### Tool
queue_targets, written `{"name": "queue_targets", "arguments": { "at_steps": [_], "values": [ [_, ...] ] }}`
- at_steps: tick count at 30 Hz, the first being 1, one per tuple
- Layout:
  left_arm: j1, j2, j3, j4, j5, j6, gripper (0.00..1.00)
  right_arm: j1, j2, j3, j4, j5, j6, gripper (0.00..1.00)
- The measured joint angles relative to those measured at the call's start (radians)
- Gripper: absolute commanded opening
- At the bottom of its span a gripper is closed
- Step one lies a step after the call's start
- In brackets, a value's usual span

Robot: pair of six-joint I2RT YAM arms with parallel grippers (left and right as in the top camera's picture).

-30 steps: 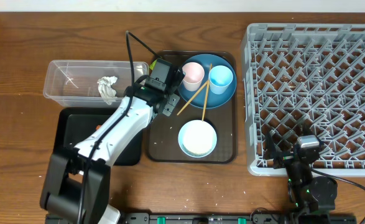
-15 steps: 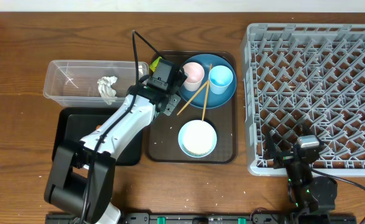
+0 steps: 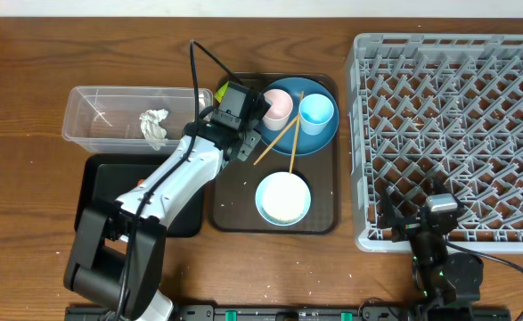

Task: Sort waste into correct bins and load items into the dishwasher rack
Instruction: 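Reach the left gripper to the remaining white tissue by the wrapper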

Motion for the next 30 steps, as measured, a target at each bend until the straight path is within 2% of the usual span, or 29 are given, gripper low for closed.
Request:
{"name": "queue_targets", "arguments": {
  "at_steps": [26,30],
  "values": [
    [0.0,0.16,-0.007,0.092,-0.061,0.035,0.46,0.0,0.0,0.0,0.0,0.0,0.0,0.99],
    [0.0,0.174,-0.008,0.093,-0.068,0.037,0.39,0.0,0.0,0.0,0.0,0.0,0.0,0.99]
  ]
}}
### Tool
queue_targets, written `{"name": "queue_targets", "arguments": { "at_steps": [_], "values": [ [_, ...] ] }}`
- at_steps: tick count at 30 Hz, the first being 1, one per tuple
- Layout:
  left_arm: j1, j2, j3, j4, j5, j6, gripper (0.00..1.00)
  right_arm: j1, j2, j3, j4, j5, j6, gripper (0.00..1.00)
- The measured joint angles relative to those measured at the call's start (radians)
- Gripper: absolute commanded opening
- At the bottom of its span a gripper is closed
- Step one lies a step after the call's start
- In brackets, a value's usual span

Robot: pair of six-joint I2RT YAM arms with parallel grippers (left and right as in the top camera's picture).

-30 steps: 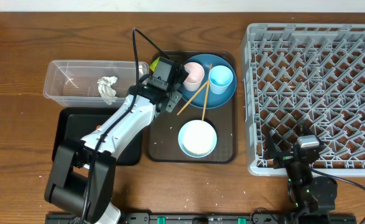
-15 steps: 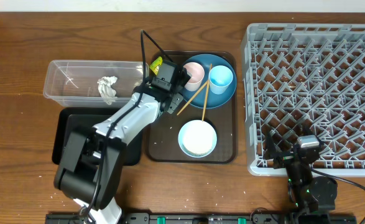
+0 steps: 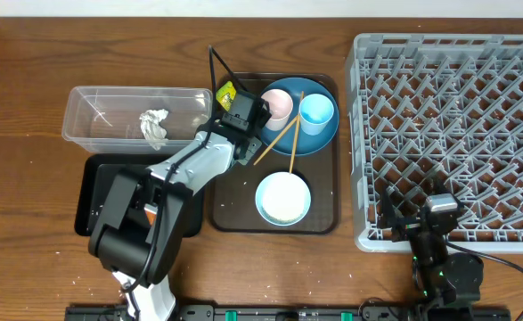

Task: Sort waste into correct bins and load items into the dishwasher rack
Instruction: 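Reach the left gripper to the remaining white tissue by the wrapper, then grasp the tissue with the left gripper and lift it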

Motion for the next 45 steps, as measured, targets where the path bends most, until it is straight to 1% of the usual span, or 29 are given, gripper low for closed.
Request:
{"name": "queue_targets", "arguments": {
  "at_steps": [3,9,11,13,23,30,45],
  "values": [
    [0.0,0.001,-0.001,-0.001,-0.001,0.005,0.36,0.0,0.0,0.0,0.0,0.0,0.0,0.99],
    [0.0,0.002,-0.001,-0.004,-0.004,0.011,0.19,0.0,0.0,0.0,0.0,0.0,0.0,0.99],
    [0.0,0.002,-0.001,-0.004,-0.005,0.01,0.11,0.0,0.0,0.0,0.0,0.0,0.0,0.99],
    [0.0,0.002,-0.001,-0.004,-0.005,0.011,0.06,0.0,0.0,0.0,0.0,0.0,0.0,0.99],
    [0.0,0.002,-0.001,-0.004,-0.005,0.011,0.06,0.0,0.0,0.0,0.0,0.0,0.0,0.99],
    [0.0,-0.01,-0.002,-0.022,-0.005,-0.016,0.06,0.0,0.0,0.0,0.0,0.0,0.0,0.99],
    [0.0,-0.229,-0.007,-0.118,-0.004,-0.101,0.06,0.0,0.0,0.0,0.0,0.0,0.0,0.99]
  ]
}}
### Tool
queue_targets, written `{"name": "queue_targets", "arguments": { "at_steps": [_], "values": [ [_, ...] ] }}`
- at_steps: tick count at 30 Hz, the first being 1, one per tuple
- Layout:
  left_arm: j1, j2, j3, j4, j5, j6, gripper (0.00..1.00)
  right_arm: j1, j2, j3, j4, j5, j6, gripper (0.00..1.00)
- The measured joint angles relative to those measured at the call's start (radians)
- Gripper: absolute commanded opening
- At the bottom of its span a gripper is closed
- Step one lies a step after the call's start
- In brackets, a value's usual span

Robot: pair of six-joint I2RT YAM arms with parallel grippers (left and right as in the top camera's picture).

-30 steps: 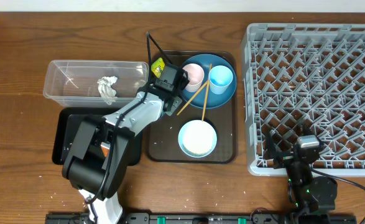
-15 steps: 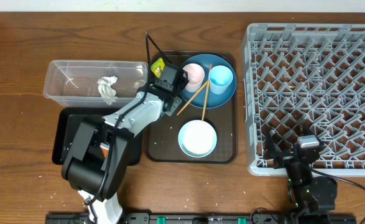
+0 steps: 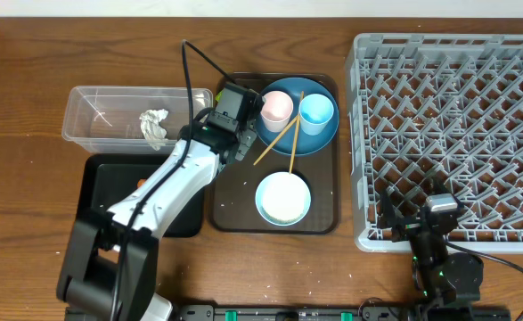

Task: Sort waste into correct bins and load items into the dishwasher rack
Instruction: 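Grasp the tissue with the left gripper and lift it, then move the tissue over the clear bin and release it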

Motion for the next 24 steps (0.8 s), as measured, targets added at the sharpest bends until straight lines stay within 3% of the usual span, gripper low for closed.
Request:
{"name": "queue_targets", "arguments": {
  "at_steps": [15,24],
  "values": [
    [0.0,-0.218,-0.001,-0.032,-0.013,-0.183,0.06,0.0,0.0,0.0,0.0,0.0,0.0,0.99],
    [0.034,-0.35,-0.001,-0.034,-0.172,-0.339,0.06,0.0,0.0,0.0,0.0,0.0,0.0,0.99]
  ]
}}
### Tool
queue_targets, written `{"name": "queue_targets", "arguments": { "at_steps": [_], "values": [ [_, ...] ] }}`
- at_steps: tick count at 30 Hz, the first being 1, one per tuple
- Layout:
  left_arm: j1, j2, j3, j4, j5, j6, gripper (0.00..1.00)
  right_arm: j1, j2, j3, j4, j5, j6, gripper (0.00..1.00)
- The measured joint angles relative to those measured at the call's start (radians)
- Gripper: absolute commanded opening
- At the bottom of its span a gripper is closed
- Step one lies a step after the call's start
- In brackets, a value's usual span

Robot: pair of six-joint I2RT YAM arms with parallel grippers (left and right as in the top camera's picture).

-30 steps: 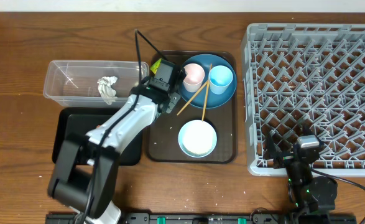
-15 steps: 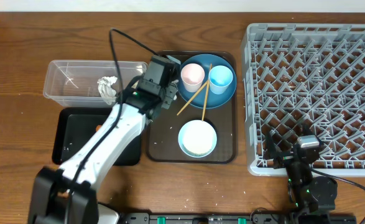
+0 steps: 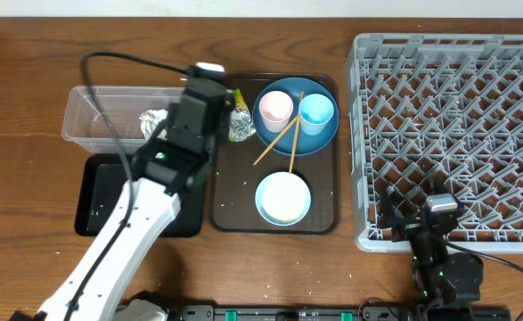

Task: Sort waste into correct bins and load items into the dishwasher rack
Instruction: 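Move the tissue over the clear bin and release it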

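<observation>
My left gripper (image 3: 229, 114) is raised over the left edge of the brown tray (image 3: 234, 209) and is shut on a crumpled silver and yellow wrapper (image 3: 241, 125). On the tray a blue plate (image 3: 319, 135) carries a pink cup (image 3: 275, 107), a blue cup (image 3: 317, 111) and two chopsticks (image 3: 283, 135). A white bowl (image 3: 283, 197) sits in front of the plate. The grey dishwasher rack (image 3: 457, 125) fills the right side. My right gripper (image 3: 393, 218) rests at the rack's near left corner, and its jaws are too small to read.
A clear plastic bin (image 3: 92, 114) at the left holds crumpled white paper (image 3: 151, 120). A black bin (image 3: 96, 192) lies in front of it, partly hidden by my left arm. Crumbs dot the tray.
My left gripper was low at the tray's far left corner. It now stands higher and nearer the clear bin, with the silver and yellow wrapper in its fingers.
My left gripper hovered by the pink cup with the yellow wrapper lying at the tray's far left corner. It stayed at that corner over the wrapper through two more moments. Now it holds the wrapper up off the tray. My right arm never moved.
</observation>
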Motion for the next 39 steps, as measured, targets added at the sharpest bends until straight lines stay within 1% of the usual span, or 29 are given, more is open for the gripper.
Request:
{"name": "queue_targets", "arguments": {
  "at_steps": [3,7,12,18,19,20,22,23,26,32,36,39],
  "values": [
    [0.039,-0.018,0.0,0.0,-0.065,-0.057,0.06,0.0,0.0,0.0,0.0,0.0,0.0,0.99],
    [0.105,-0.004,0.0,-0.003,-0.106,-0.118,0.06,0.0,0.0,0.0,0.0,0.0,0.0,0.99],
    [0.17,0.075,0.0,-0.002,-0.122,-0.154,0.06,0.0,0.0,0.0,0.0,0.0,0.0,0.99],
    [0.206,0.196,-0.001,0.005,-0.122,-0.183,0.07,0.0,0.0,0.0,0.0,0.0,0.0,0.99],
    [0.208,0.207,-0.001,0.006,-0.122,-0.185,0.14,0.0,0.0,0.0,0.0,0.0,0.0,0.99],
    [0.209,0.217,-0.001,0.006,-0.122,-0.184,0.3,0.0,0.0,0.0,0.0,0.0,0.0,0.99],
    [0.209,0.224,-0.002,0.009,-0.122,-0.19,0.5,0.0,0.0,0.0,0.0,0.0,0.0,0.99],
    [0.209,0.224,-0.002,0.01,-0.122,-0.191,0.52,0.0,0.0,0.0,0.0,0.0,0.0,0.99],
    [0.209,0.224,-0.002,0.014,-0.123,-0.201,0.54,0.0,0.0,0.0,0.0,0.0,0.0,0.99],
    [0.206,0.207,-0.002,0.008,-0.11,-0.201,0.54,0.0,0.0,0.0,0.0,0.0,0.0,0.99],
    [0.193,0.138,-0.003,0.006,-0.016,-0.201,0.54,0.0,0.0,0.0,0.0,0.0,0.0,0.99],
    [0.181,0.074,-0.003,0.011,0.098,-0.218,0.54,0.0,0.0,0.0,0.0,0.0,0.0,0.99]
  ]
}}
